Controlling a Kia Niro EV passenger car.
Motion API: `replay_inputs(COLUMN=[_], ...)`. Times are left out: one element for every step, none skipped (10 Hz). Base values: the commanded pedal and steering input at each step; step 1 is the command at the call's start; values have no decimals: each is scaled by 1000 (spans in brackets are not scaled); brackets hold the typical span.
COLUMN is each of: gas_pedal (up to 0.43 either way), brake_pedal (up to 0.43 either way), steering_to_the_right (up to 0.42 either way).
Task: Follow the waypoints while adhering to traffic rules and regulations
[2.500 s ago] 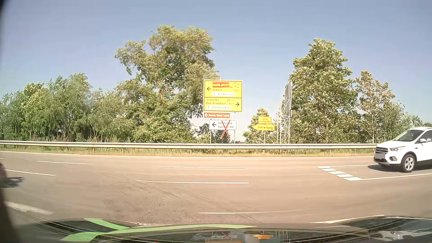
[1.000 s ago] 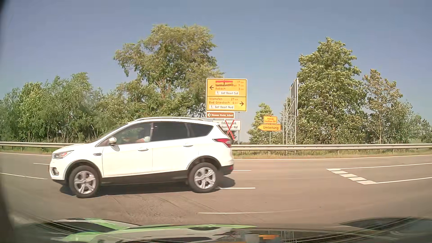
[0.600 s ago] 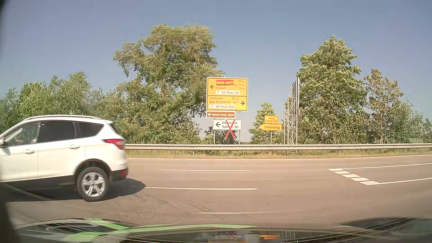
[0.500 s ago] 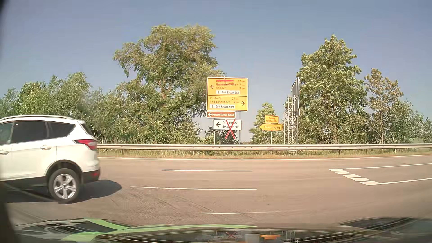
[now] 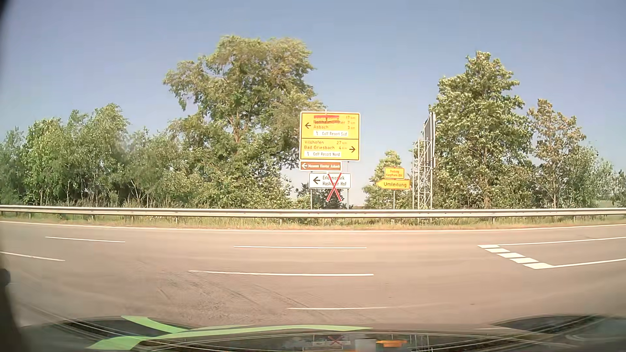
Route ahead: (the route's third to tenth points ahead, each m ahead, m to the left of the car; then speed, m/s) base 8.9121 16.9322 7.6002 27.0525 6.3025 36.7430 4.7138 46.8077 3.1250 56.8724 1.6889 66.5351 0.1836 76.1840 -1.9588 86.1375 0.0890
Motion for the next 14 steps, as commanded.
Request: replay_inputs(gas_pedal=[0,0,0,0,0,0,0,0,0,0,0,0,0,39], brake_pedal=[73,61,55,55,49,18,0,0,0,0,0,0,0,0], steering_to_the_right=[-79,-79,-79,-79,-79,-79,-79,-79,-79,-79,-81,-88,-101,-109])
